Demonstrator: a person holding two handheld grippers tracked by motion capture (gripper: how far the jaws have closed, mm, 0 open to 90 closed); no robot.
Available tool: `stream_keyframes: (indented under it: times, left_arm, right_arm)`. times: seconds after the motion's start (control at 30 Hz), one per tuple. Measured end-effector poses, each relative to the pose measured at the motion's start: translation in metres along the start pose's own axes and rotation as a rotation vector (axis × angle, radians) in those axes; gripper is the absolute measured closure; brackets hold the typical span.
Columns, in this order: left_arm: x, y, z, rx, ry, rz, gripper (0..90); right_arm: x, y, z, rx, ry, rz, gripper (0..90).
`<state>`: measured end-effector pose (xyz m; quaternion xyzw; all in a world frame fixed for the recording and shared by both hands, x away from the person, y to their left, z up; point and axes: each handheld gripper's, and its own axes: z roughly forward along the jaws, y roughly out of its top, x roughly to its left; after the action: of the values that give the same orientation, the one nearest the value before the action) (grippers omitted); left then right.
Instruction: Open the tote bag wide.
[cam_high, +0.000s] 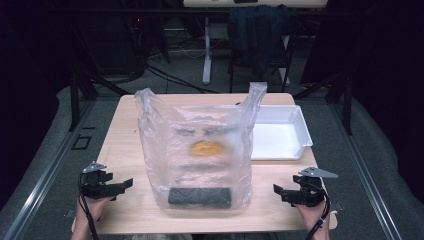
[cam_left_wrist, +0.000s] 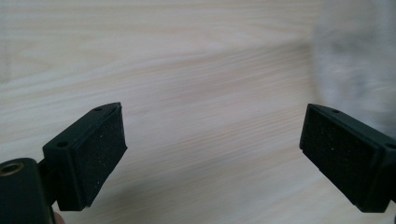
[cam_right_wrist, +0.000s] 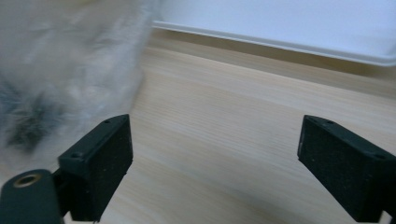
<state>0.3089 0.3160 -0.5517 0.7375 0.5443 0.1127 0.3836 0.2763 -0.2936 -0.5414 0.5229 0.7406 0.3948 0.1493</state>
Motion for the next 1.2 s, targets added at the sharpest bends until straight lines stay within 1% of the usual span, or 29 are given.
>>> stream_keyframes:
  times: [0.03, 0.07, 0.1, 0.13, 0.2, 0.23, 0.27, 0.3, 0.37, 0.4, 0.43, 0.5, 0.53, 0.57, 0.6, 0.63, 0.67, 0.73, 0.8, 0.87, 0.9, 0.93, 0.97, 1.0, 1.03, 1.07, 1.1, 1.13, 1.2]
  left_arm:
    - [-0.008, 0.004, -0.002, -0.007, -0.026, 0.021, 7.0]
    - [-0.008, 0.004, -0.002, -0.007, -0.026, 0.021, 7.4]
    - [-0.012, 0.006, -0.002, -0.013, -0.030, 0.031, 7.4]
    - [-0.015, 0.007, -0.002, -0.009, -0.029, 0.039, 7.4]
    - [-0.021, 0.010, -0.002, -0.015, -0.046, 0.051, 7.5]
    - [-0.022, 0.011, -0.002, -0.020, -0.049, 0.053, 7.5]
    - [-0.025, 0.012, -0.003, -0.019, -0.057, 0.059, 7.5]
    - [-0.027, 0.014, -0.003, -0.017, -0.069, 0.063, 7.5]
    - [-0.031, 0.017, -0.006, -0.013, -0.080, 0.073, 7.6]
    - [-0.035, 0.019, -0.008, -0.024, -0.093, 0.084, 7.8]
    - [-0.037, 0.021, -0.008, -0.037, -0.099, 0.083, 7.8]
    - [-0.045, 0.026, -0.011, -0.050, -0.125, 0.098, 8.1]
    - [-0.050, 0.028, -0.011, -0.054, -0.124, 0.108, 8.4]
    - [-0.053, 0.030, -0.011, -0.057, -0.125, 0.113, 8.7]
    - [-0.057, 0.033, -0.010, -0.058, -0.139, 0.123, 9.3]
    - [-0.060, 0.034, -0.010, -0.055, -0.143, 0.130, 10.3]
    - [-0.064, 0.037, -0.008, -0.061, -0.143, 0.138, 11.2]
    - [-0.070, 0.041, -0.006, -0.058, -0.155, 0.148, 14.1]
    - [-0.074, 0.044, -0.002, -0.055, -0.154, 0.161, 16.4]
    - [-0.079, 0.046, 0.001, -0.052, -0.149, 0.173, 24.4]
    - [-0.082, 0.047, 0.003, -0.052, -0.156, 0.184, 27.5]
    - [-0.084, 0.047, 0.004, -0.052, -0.162, 0.190, 33.7]
    - [-0.086, 0.047, 0.006, -0.060, -0.156, 0.199, 39.3]
    - [-0.087, 0.047, 0.007, -0.062, -0.160, 0.201, 44.0]
    - [-0.087, 0.046, 0.009, -0.062, -0.171, 0.201, 47.8]
    - [-0.087, 0.046, 0.010, -0.065, -0.176, 0.204, 54.1]
    - [-0.087, 0.044, 0.011, -0.070, -0.176, 0.205, 58.1]
    - [-0.087, 0.043, 0.012, -0.074, -0.178, 0.201, 62.2]
    - [-0.088, 0.040, 0.014, -0.056, -0.183, 0.209, 69.0]
  right_arm:
    - [0.005, 0.002, 0.000, 0.011, 0.022, -0.015, 9.6]
    - [0.005, 0.002, 0.000, 0.011, 0.022, -0.015, 9.6]
    - [0.014, 0.006, 0.001, 0.010, 0.044, -0.033, 9.3]
    - [0.019, 0.009, 0.001, 0.031, 0.047, -0.054, 8.9]
    - [0.026, 0.013, 0.002, 0.020, 0.062, -0.070, 9.0]
    - [0.031, 0.018, 0.001, 0.025, 0.067, -0.090, 8.8]
    - [0.035, 0.019, 0.001, 0.020, 0.079, -0.091, 8.9]
    - [0.040, 0.023, 0.000, 0.018, 0.093, -0.102, 9.3]
    - [0.050, 0.028, 0.002, 0.014, 0.115, -0.126, 10.1]
    - [0.054, 0.029, 0.001, 0.016, 0.121, -0.139, 11.4]
    - [0.061, 0.032, 0.002, 0.007, 0.128, -0.156, 11.5]
    - [0.070, 0.038, 0.002, 0.009, 0.150, -0.174, 13.6]
    - [0.075, 0.042, 0.002, 0.007, 0.163, -0.186, 14.4]
    - [0.080, 0.045, 0.003, 0.007, 0.160, -0.199, 15.1]
    - [0.084, 0.048, 0.004, 0.005, 0.157, -0.205, 15.7]
    - [0.088, 0.052, 0.005, 0.005, 0.157, -0.218, 17.7]
    - [0.090, 0.054, 0.005, 0.006, 0.157, -0.218, 20.3]
    - [0.095, 0.061, 0.009, 0.001, 0.158, -0.223, 25.8]
    - [0.099, 0.067, 0.011, 0.012, 0.160, -0.228, 34.8]
    - [0.103, 0.072, 0.014, 0.012, 0.161, -0.239, 50.5]
    - [0.106, 0.074, 0.016, 0.018, 0.158, -0.245, 53.6]
    - [0.108, 0.076, 0.018, 0.024, 0.161, -0.249, 64.5]
    - [0.109, 0.076, 0.020, 0.032, 0.162, -0.255, 66.7]
    - [0.111, 0.075, 0.022, 0.041, 0.155, -0.256, 74.2]
    - [0.111, 0.073, 0.023, 0.040, 0.152, -0.259, 77.4]
    - [0.110, 0.072, 0.023, 0.050, 0.154, -0.259, 80.5]
    - [0.110, 0.070, 0.024, 0.052, 0.154, -0.257, 83.9]
    - [0.109, 0.067, 0.024, 0.056, 0.156, -0.255, 85.1]
    - [0.108, 0.062, 0.025, 0.066, 0.153, -0.250, 86.6]
